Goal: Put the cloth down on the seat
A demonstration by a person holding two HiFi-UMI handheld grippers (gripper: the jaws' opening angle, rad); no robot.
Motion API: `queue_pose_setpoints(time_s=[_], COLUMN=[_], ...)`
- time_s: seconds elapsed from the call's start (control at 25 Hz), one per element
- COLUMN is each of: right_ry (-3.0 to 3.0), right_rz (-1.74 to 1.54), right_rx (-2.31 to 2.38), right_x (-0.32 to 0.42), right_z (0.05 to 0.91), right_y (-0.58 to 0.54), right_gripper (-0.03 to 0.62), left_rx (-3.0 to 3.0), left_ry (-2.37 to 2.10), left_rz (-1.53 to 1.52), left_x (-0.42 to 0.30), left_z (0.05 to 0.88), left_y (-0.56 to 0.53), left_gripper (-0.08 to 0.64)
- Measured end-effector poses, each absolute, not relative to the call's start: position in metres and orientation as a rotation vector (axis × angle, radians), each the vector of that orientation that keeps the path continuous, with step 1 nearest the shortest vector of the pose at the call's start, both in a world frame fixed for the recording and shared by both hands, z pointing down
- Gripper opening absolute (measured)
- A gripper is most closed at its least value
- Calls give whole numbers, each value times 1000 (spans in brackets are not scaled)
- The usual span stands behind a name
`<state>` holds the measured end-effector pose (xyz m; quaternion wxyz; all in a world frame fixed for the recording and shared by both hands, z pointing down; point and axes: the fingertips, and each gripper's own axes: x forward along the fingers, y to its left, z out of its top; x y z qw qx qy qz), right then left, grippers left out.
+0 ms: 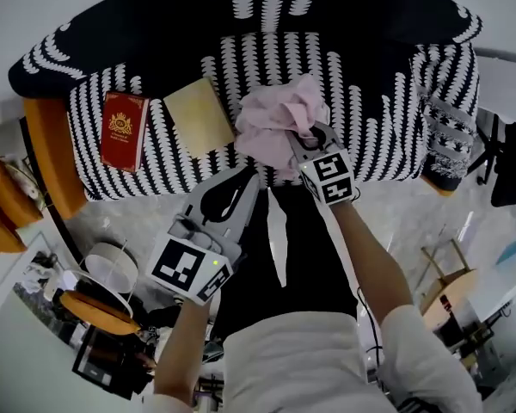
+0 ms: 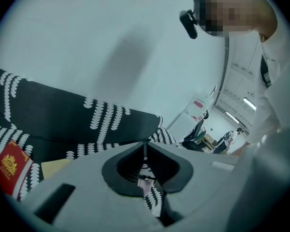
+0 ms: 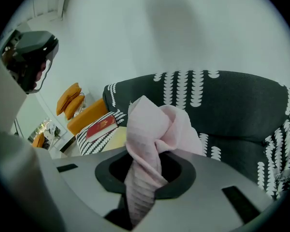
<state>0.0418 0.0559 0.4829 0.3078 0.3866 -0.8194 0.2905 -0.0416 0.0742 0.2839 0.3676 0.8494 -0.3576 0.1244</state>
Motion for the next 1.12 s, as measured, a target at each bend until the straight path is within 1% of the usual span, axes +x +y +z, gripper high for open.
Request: queue_pose_setpoints(time_s=[0.36,0.64,0.88,1.12], right_ry=[-2155,-2078,-1999,-1956], right_rz=[810,859,742,747], right_rx=[915,857,690,605], right_x=[40,43,49,51], right_z=[529,581,617,646], right_y=[74,82,94,105], right_gripper=[87,87,92,94], left_rx=[2145,2130,2136,2120], left_ry=[-976,-1008,-1027,-1056], left_rz=[316,350,365,368], left_x=[-18,-13,-12,-20], left_z=[303,324,321,321], left_y=[72,69,58,61], left_gripper=[29,29,29,29])
